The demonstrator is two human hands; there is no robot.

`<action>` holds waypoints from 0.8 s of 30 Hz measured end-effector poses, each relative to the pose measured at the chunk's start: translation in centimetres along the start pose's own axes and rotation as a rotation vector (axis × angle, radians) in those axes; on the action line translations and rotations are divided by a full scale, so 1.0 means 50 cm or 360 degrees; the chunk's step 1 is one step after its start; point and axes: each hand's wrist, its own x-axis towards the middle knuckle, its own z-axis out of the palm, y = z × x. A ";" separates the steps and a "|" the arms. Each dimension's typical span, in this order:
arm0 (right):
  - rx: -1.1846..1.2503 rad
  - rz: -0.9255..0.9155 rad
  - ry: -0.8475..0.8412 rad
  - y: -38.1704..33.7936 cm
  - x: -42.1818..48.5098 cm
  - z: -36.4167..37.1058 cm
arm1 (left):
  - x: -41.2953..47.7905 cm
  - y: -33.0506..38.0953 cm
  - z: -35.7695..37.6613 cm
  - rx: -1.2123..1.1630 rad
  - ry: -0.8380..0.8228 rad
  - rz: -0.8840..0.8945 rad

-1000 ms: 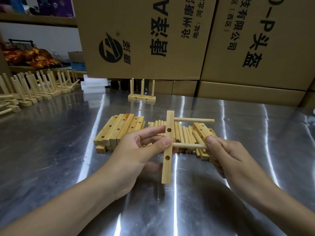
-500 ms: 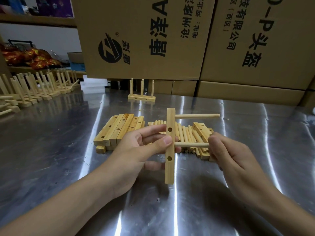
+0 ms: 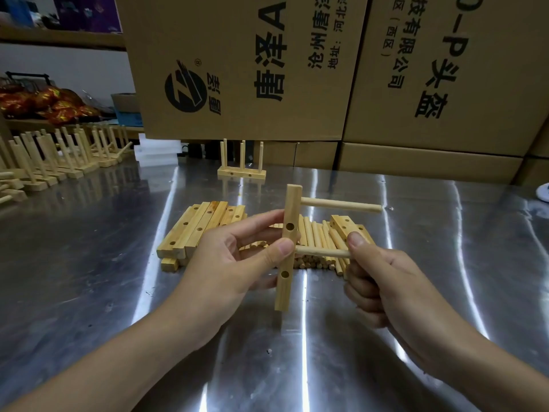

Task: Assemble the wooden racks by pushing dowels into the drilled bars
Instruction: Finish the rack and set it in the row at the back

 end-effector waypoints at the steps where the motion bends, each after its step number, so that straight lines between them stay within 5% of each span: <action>1: -0.0044 -0.0036 -0.0027 -0.003 0.001 -0.003 | 0.002 0.002 0.000 -0.0015 0.0000 -0.0014; 5: -0.0644 -0.0481 0.0052 -0.003 0.007 -0.020 | 0.008 0.004 -0.010 -0.0149 -0.0028 -0.0151; 8: -0.0749 -0.0628 0.0114 0.002 0.010 -0.026 | 0.009 -0.002 -0.011 -0.0208 -0.0012 -0.0241; 12: -0.0777 -0.0416 0.0064 0.024 0.015 -0.023 | 0.009 -0.005 -0.008 -0.0123 0.0008 -0.0229; 19: -0.0127 0.0184 0.0063 0.019 0.019 -0.008 | 0.005 -0.012 -0.007 0.0005 0.0029 -0.0125; 24: -0.0370 -0.0192 0.0157 -0.005 0.024 -0.037 | 0.009 -0.010 -0.011 -0.0377 0.0105 -0.0312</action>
